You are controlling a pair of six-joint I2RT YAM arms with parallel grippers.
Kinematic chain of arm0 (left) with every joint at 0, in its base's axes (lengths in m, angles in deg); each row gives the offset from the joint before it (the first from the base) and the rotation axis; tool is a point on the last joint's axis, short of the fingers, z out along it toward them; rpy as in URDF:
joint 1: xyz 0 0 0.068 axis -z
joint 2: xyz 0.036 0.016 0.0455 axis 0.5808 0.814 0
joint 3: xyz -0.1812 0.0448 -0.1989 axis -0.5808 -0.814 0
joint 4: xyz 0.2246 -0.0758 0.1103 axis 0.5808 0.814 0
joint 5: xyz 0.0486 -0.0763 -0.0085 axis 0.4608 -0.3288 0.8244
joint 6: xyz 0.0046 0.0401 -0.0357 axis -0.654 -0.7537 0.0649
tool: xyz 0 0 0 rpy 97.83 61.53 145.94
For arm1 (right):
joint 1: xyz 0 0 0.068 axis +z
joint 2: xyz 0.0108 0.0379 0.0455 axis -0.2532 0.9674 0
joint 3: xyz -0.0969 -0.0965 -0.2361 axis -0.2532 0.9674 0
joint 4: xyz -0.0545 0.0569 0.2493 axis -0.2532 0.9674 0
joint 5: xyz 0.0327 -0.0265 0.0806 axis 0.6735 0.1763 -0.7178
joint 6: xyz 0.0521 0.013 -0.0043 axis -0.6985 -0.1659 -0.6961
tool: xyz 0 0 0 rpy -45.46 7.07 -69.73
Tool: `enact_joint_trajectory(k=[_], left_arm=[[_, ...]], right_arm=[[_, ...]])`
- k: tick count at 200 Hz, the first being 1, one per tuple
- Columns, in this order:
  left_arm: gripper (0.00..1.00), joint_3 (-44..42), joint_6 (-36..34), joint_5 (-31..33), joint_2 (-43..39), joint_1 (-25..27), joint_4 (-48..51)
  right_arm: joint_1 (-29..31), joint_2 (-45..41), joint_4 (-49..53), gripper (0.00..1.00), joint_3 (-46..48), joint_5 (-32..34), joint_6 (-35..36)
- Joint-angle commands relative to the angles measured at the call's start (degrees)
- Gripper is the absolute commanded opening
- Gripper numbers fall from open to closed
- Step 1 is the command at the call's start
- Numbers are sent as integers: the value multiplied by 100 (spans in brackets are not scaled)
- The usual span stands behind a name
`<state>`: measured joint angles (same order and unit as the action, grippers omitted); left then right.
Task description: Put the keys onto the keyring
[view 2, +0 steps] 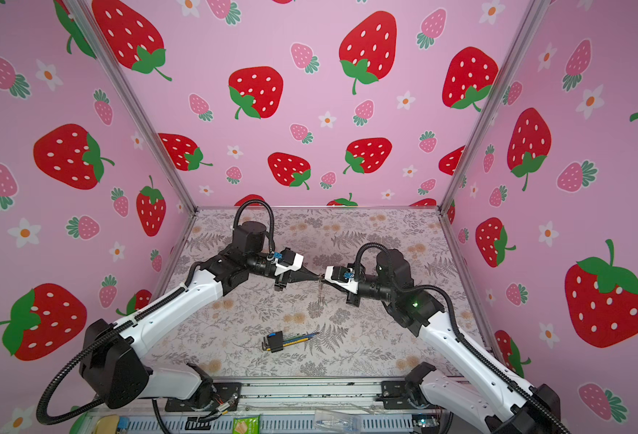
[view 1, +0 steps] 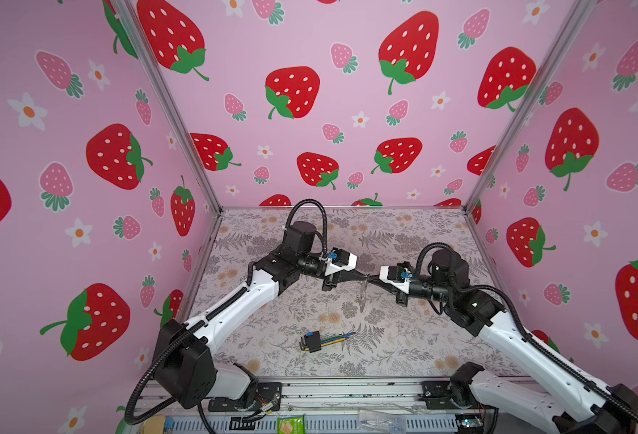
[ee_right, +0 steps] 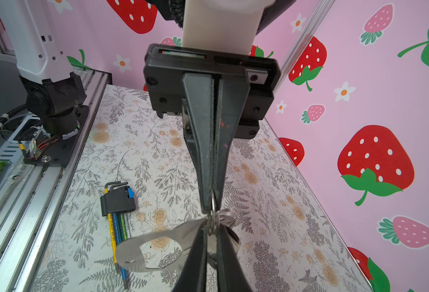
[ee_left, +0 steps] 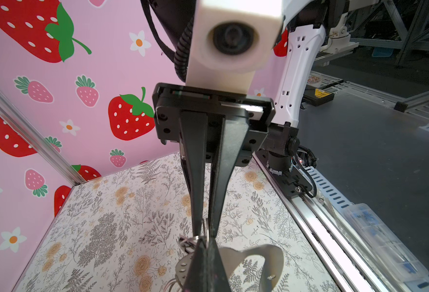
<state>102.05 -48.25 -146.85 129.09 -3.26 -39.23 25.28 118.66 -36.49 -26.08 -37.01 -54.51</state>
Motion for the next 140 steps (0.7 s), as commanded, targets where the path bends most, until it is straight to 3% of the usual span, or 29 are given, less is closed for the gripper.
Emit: enact_joint_trajectory(k=[1,58,140], left_arm=[[0,91,-174,-99,-117,23,5],[0,96,-224,-128,-126,27,17],[0,97,-305,-102,-150,27,86]], right_arm=[[-47,-122,-6,14,-97,-161,-77],[-136,-88,-67,9,-97,-322,-165],[-143,39,-77,10,-182,-487,-207]])
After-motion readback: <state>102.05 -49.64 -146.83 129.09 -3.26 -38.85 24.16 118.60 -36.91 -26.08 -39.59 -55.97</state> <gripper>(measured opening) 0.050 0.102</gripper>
